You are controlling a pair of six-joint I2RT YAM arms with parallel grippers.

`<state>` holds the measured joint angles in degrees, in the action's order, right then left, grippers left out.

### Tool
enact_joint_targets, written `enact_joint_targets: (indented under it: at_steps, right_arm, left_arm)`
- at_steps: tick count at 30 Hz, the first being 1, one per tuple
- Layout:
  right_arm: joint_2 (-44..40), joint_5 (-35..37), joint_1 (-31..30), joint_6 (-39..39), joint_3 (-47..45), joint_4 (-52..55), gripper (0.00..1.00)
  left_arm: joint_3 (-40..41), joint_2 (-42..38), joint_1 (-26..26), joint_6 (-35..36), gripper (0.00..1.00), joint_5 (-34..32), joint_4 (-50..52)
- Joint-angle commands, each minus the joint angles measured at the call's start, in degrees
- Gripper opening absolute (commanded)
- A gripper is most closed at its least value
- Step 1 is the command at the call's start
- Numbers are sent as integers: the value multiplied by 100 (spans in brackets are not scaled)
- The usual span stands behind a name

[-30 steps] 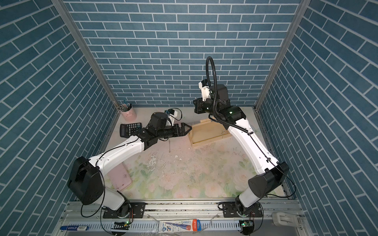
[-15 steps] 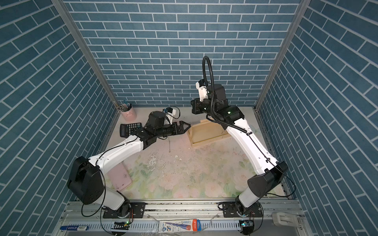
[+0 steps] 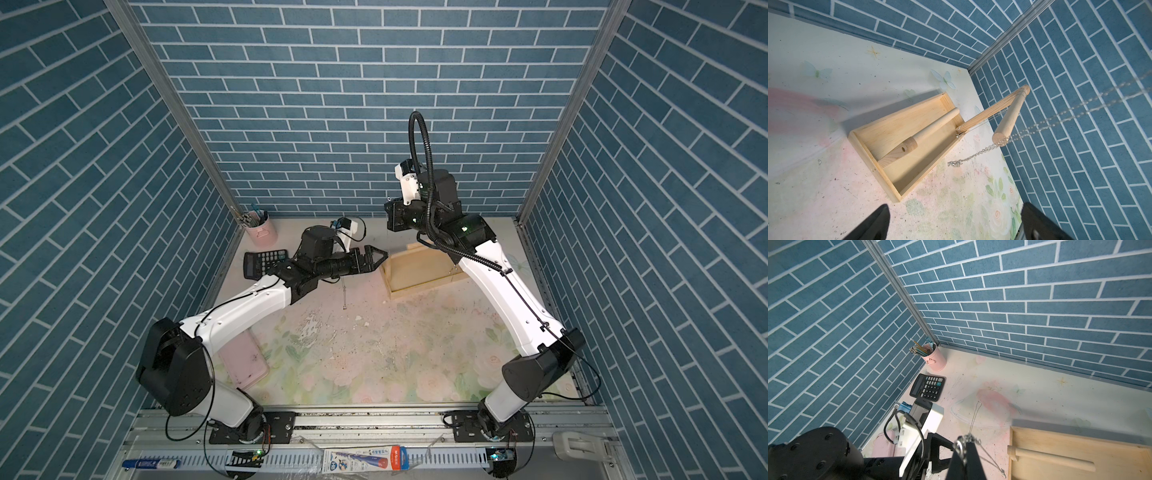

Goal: Take the necklace off the jewelry display stand
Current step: Take off the necklace from the stand.

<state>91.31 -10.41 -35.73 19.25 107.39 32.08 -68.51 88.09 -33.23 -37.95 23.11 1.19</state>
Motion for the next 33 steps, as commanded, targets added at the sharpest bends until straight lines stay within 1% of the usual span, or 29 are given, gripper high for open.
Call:
enact_joint_targets:
  at_steps: [1, 13, 20, 24, 33]
  right_arm:
    - [19, 118, -64, 84, 210, 94, 0]
    - [-46, 204, -198, 106, 224, 108, 0]
    - [-91, 244, -273, 106, 224, 106, 0]
    - [-136, 276, -294, 97, 212, 119, 0]
    - [-199, 312, -303, 79, 107, 130, 0]
  left_arm:
    - [75, -23, 45, 92, 100, 113, -164]
    - [-30, 207, 36, 124, 99, -7, -137]
    - [-174, 474, -8, 211, 100, -553, -91]
    - [-238, 611, -73, 270, 99, -758, -135]
    - [-244, 622, -99, 278, 99, -992, -185]
